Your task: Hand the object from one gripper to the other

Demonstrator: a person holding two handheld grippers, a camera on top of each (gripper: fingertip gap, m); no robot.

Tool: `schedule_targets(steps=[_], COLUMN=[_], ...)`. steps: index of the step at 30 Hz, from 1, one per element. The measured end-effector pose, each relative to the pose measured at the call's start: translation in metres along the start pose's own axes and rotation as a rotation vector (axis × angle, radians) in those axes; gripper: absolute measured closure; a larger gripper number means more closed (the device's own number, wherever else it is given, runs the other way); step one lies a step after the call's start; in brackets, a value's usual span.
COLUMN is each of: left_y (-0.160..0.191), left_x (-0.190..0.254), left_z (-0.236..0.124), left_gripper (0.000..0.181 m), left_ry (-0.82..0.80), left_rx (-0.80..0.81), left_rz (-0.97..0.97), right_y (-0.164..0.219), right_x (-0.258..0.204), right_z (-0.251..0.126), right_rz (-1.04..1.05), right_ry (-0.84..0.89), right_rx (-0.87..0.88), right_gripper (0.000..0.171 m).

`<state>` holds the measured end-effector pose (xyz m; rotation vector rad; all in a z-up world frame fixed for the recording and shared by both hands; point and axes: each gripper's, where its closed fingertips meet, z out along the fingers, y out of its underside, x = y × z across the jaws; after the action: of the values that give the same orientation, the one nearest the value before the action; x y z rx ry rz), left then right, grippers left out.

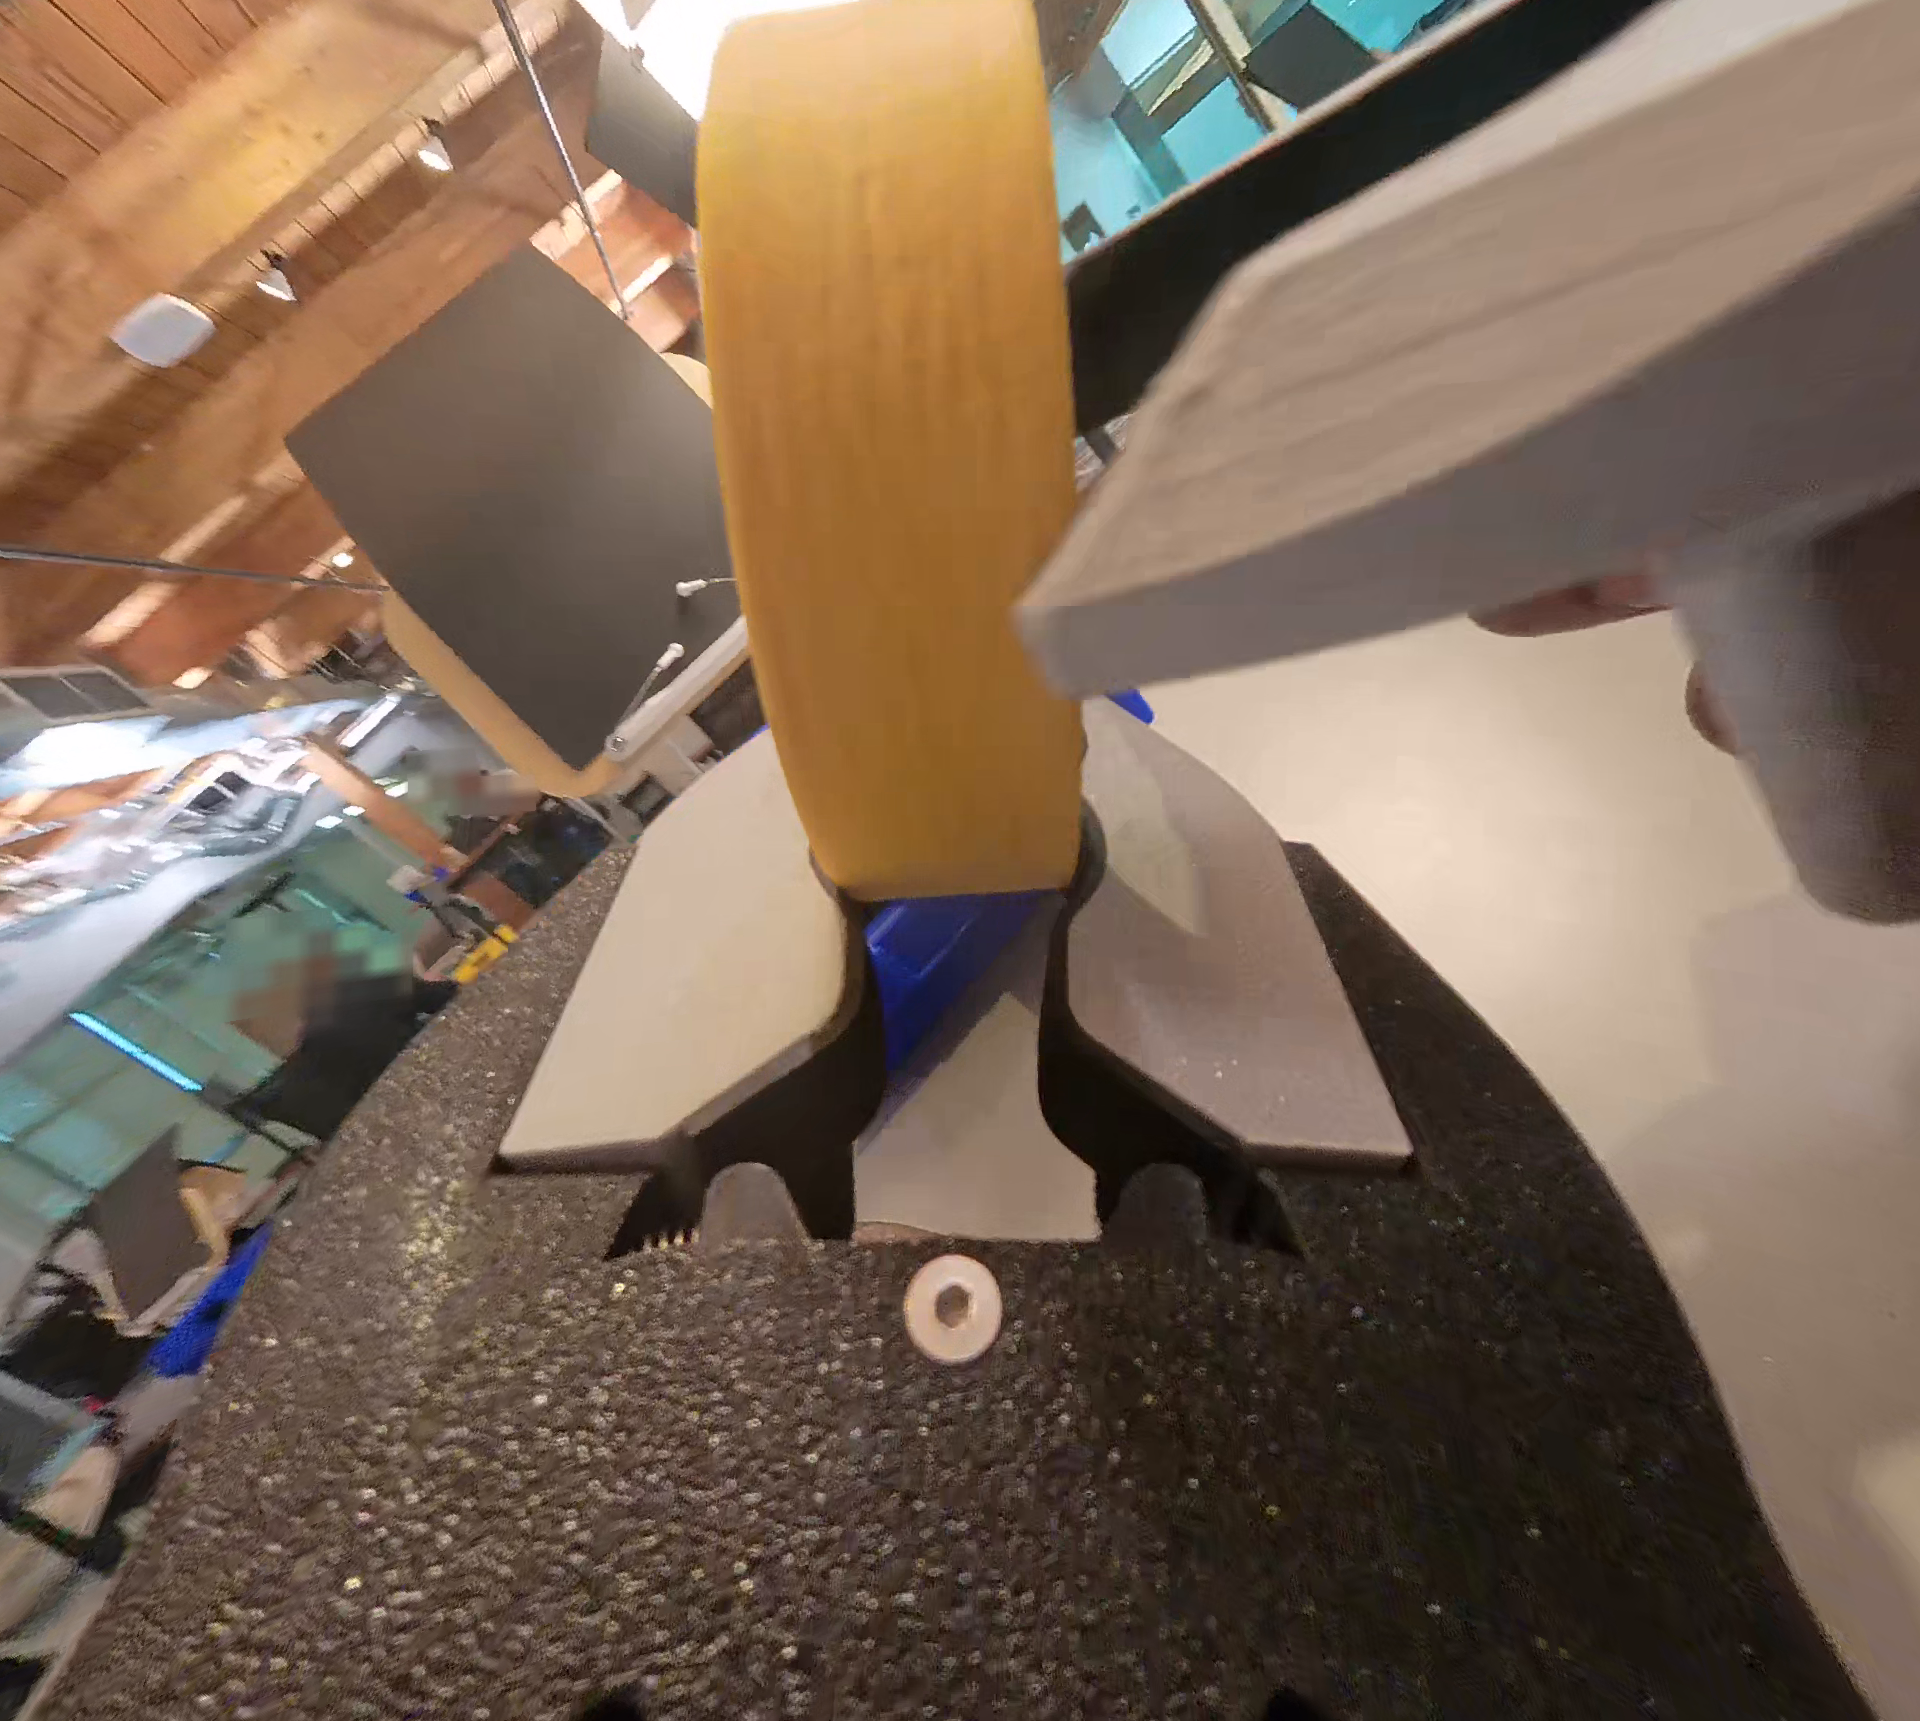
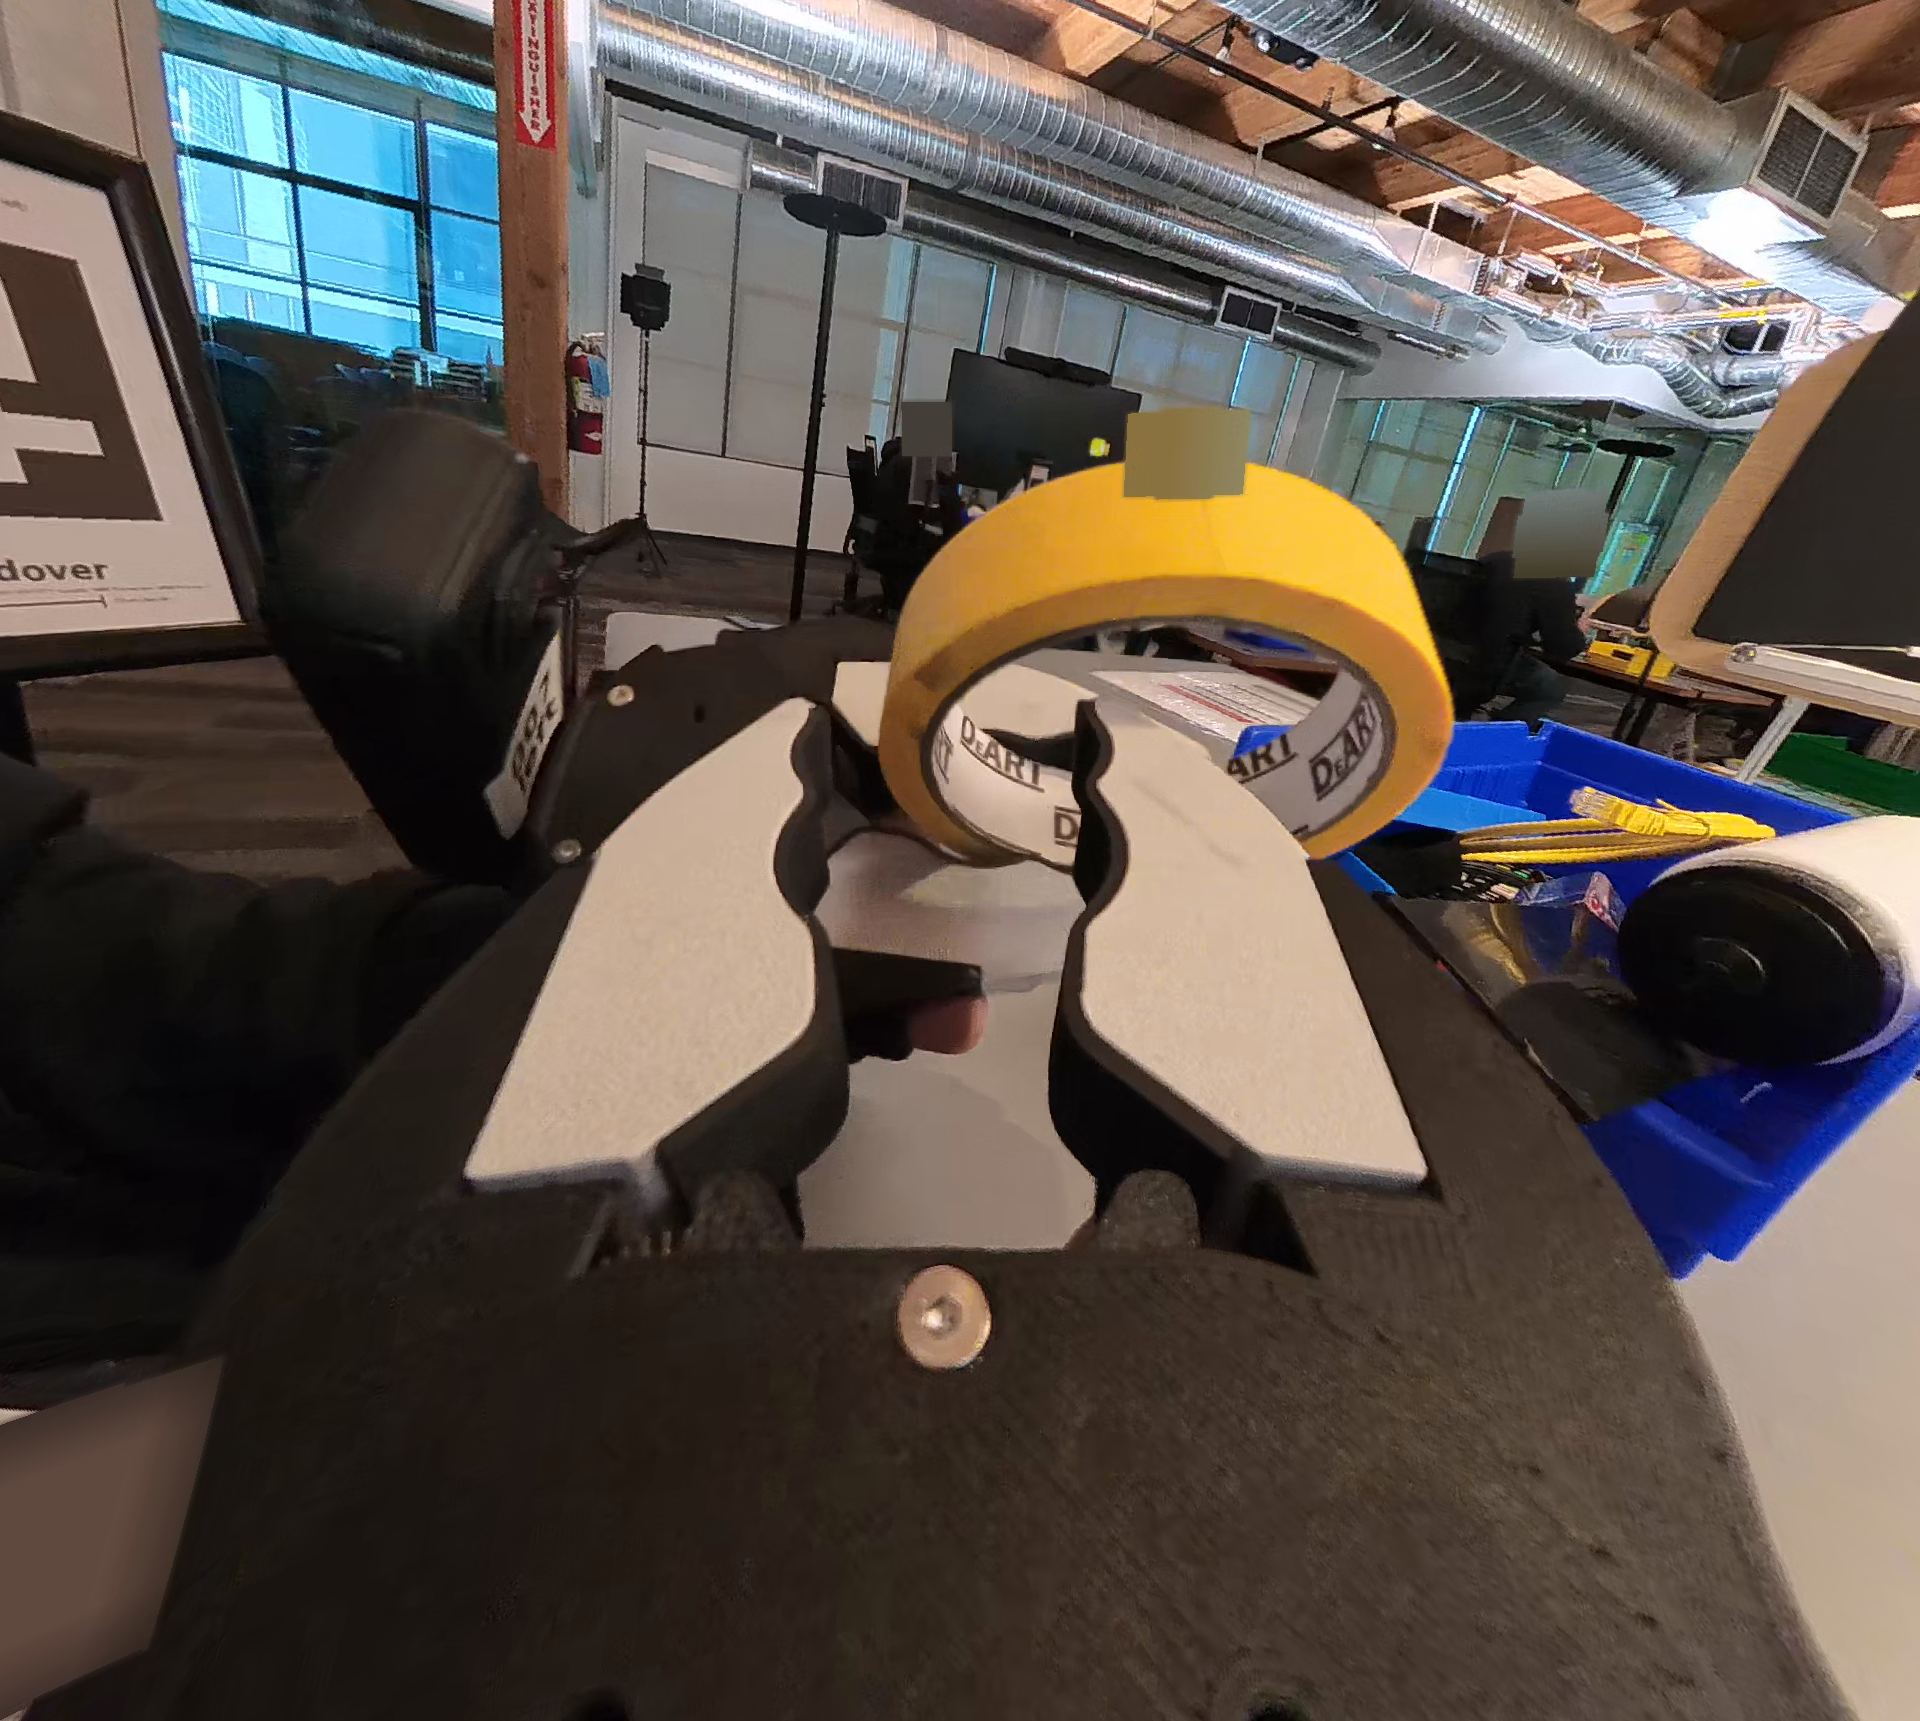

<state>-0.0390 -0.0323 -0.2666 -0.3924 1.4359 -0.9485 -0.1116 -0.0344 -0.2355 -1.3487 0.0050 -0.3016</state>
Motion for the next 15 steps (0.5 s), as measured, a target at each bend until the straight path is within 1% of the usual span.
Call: schedule_targets(steps=[2, 3, 4, 5, 8, 9, 10, 12, 14, 15], left_y=[-0.001, -0.002, -0.003, -0.003, -0.003, -0.001, 0.001, 0.008, 0.018, 0.02], left_x=[0.003, 0.004, 0.005, 0.006, 0.012, 0.017, 0.022, 0.032, 0.043, 0.04], left_z=[0.0, 0.0, 0.0, 0.0, 0.002, 0.004, 0.005, 0.005, 0.0, -0.003], left_gripper=[0.148, 0.148, 0.148, 0.148, 0.148, 0.146, 0.141, 0.123, 0.119, 0.118], left_ry=[-0.017, -0.027, -0.032, -0.033, 0.013, 0.055, 0.101, 0.23, 0.416, 0.468], left_rx=[-0.003, -0.004, -0.003, -0.002, 0.01, 0.01, 0.006, -0.008, -0.047, -0.054], left_rz=[0.061, 0.085, 0.105, 0.122, 0.087, 0.063, 0.04, -0.036, -0.143, -0.188], right_y=[0.0, 0.0, -0.001, -0.001, 0.001, 0.002, 0.004, 0.006, 0.014, 0.019], right_x=[-0.002, -0.003, -0.003, -0.003, -0.004, -0.004, -0.003, 0.008, 0.017, 0.023], right_z=[0.002, 0.003, 0.003, 0.003, 0.004, 0.004, 0.004, 0.0, -0.004, -0.007], right_rz=[0.02, 0.033, 0.042, 0.041, 0.011, -0.02, -0.06, -0.209, -0.372, -0.454], right_ry=[-0.002, -0.004, -0.004, -0.001, -0.003, 0.006, 0.026, 0.123, 0.177, 0.214], right_rx=[0.005, 0.009, 0.015, 0.023, 0.006, -0.005, -0.024, -0.057, -0.142, -0.186], right_gripper=[0.127, 0.13, 0.139, 0.151, 0.154, 0.155, 0.156, 0.16, 0.16, 0.161])
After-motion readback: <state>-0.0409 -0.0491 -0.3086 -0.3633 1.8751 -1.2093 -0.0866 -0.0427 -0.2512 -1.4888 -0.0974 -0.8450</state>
